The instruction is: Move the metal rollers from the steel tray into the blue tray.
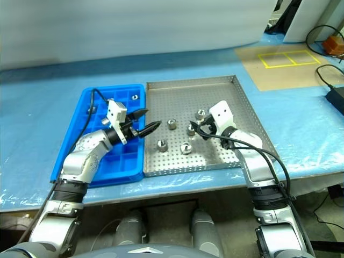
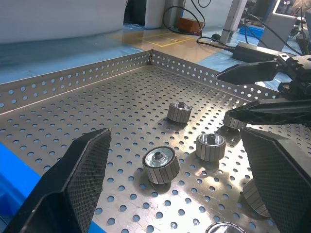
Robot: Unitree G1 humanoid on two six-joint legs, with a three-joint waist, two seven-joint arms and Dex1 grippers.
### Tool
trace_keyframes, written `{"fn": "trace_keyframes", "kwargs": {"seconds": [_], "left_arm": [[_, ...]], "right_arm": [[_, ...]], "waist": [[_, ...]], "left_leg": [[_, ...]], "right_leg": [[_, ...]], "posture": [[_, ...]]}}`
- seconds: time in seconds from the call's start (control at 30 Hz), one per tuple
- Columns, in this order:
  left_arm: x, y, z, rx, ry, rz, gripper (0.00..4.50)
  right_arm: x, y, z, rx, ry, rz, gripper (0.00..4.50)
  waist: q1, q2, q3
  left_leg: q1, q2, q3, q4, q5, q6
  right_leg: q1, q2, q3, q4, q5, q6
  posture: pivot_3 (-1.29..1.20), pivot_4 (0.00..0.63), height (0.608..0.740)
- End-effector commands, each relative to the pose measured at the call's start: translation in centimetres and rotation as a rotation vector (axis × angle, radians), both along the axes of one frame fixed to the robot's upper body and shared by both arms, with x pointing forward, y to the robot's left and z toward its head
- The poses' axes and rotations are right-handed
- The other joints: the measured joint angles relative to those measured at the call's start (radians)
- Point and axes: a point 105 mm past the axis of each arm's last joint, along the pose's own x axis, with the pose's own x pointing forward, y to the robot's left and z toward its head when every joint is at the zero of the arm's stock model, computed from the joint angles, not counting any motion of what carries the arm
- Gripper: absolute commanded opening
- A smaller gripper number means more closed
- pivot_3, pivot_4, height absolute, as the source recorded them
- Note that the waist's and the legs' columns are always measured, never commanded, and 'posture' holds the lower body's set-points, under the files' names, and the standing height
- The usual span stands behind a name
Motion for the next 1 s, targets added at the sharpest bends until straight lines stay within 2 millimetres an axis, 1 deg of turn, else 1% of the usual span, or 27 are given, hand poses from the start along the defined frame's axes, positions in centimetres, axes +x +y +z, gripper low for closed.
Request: {"fn": "trace_keyframes", "kwargs": {"seconds": [0.03,0.23,0.27,0.4,0.47,0.5,0.6,0.63,0.7,0.77,0.8,0.87,0.93,1.0], "left_arm": [[-0.1,0.1,1.5,-0.009,-0.054,0.0,4.47],[-0.1,0.2,1.7,-0.009,-0.056,0.001,4.47],[0.1,0.3,2.0,-0.016,-0.061,0.005,4.47],[0.9,0.5,4.8,-0.073,-0.101,0.013,4.47],[1.8,0.0,7.3,-0.085,-0.152,-0.027,4.47],[2.0,-0.2,8.1,-0.085,-0.166,-0.043,4.47],[2.7,-0.8,9.3,-0.068,-0.189,-0.091,4.47],[3.3,-1.3,9.9,-0.053,-0.205,-0.108,4.47],[4.0,-2.0,10.5,-0.026,-0.229,-0.132,4.47],[5.0,-3.2,10.4,0.044,-0.267,-0.131,4.47],[5.4,-3.9,10.0,0.103,-0.291,-0.136,4.47],[5.8,-4.8,9.4,0.18,-0.323,-0.159,4.47],[6.2,-6.1,7.7,0.343,-0.362,-0.192,4.47],[6.3,-7.0,6.3,0.46,-0.38,-0.242,4.47]], "right_arm": [[-0.1,0.2,1.3,-0.005,-0.055,0.009,4.5],[-0.1,0.2,1.3,-0.006,-0.057,0.006,4.5],[0.0,0.2,1.4,-0.005,-0.057,0.005,4.5],[-0.1,0.0,1.6,-0.002,-0.061,0.003,4.5],[0.0,-0.1,1.8,-0.008,-0.065,0.008,4.5],[0.0,-0.1,1.9,-0.01,-0.066,0.009,4.5],[0.2,-0.4,2.3,-0.016,-0.08,0.001,4.5],[0.4,-0.7,2.6,-0.019,-0.09,-0.009,4.5],[0.6,-1.0,2.9,-0.021,-0.101,-0.025,4.5],[0.7,-1.2,2.8,-0.02,-0.104,-0.04,4.5],[0.7,-1.3,2.7,-0.02,-0.104,-0.047,4.5],[0.6,-1.2,2.5,-0.019,-0.102,-0.053,4.5],[0.4,-1.2,2.1,-0.025,-0.097,-0.068,4.5],[0.3,-1.3,1.9,-0.02,-0.096,-0.082,4.5]], "waist": [[0.0,0.0,0.0],[0.0,0.0,0.0],[0.0,0.0,0.0],[0.0,-0.003,0.003],[0.001,-0.005,0.005],[0.003,-0.005,0.006],[0.002,-0.005,0.006],[0.002,-0.005,0.006],[0.0,-0.006,0.006],[0.0,-0.006,0.006],[0.001,-0.006,0.006],[0.001,-0.006,0.006],[0.001,-0.006,0.006],[0.001,-0.006,0.006]], "left_leg": [[0.0,0.0,0.0,0.0,0.0,0.0],[0.0,0.0,0.0,-0.001,0.0,0.0],[0.0,0.0,0.0,-0.001,0.0,0.0],[0.0,0.0,0.0,-0.001,0.0,0.0],[0.0,0.0,0.0,-0.001,0.0,0.0],[0.0,0.0,0.0,-0.001,0.0,-0.001],[0.0,-0.001,0.001,-0.001,0.001,-0.001],[0.001,-0.001,0.001,-0.001,0.001,-0.001],[0.001,-0.001,0.001,-0.002,0.001,-0.001],[0.0,-0.001,0.001,-0.002,0.001,-0.001],[0.0,-0.001,0.001,-0.003,0.001,-0.001],[0.0,-0.001,0.001,-0.003,0.001,-0.001],[0.0,-0.002,0.001,-0.003,0.001,-0.001],[0.001,-0.002,0.001,-0.003,0.001,-0.001]], "right_leg": [[0.0,0.0,0.0,0.0,0.0,0.0],[0.0,0.0,0.0,0.0,0.0,0.0],[0.0,0.0,0.0,0.0,0.0,0.0],[0.0,0.0,0.0,0.0,0.0,0.0],[-0.001,0.0,0.0,0.0,0.0,0.0],[-0.001,0.0,0.0,0.0,0.0,0.0],[0.0,0.0,0.0,0.0,0.0,-0.001],[0.0,0.0,0.001,0.0,0.003,-0.004],[0.0,0.0,0.001,0.0,0.004,-0.006],[0.0,0.0,0.001,0.0,0.004,-0.006],[-0.001,0.0,0.001,0.0,0.004,-0.006],[0.0,0.0,0.001,-0.001,0.004,-0.006],[0.001,0.0,0.001,-0.002,0.004,-0.006],[0.001,0.0,0.001,-0.002,0.004,-0.006]], "posture": [[-0.19,0.15,0.74],[-0.19,0.15,0.74],[-0.19,0.15,0.74],[-0.19,0.15,0.74],[-0.19,0.15,0.74],[-0.19,0.15,0.74],[-0.21,0.15,0.74],[-0.21,0.15,0.74],[-0.23,0.15,0.74],[-0.24,0.15,0.74],[-0.25,0.15,0.74],[-0.26,0.15,0.74],[-0.28,0.15,0.74],[-0.29,0.15,0.74]]}}
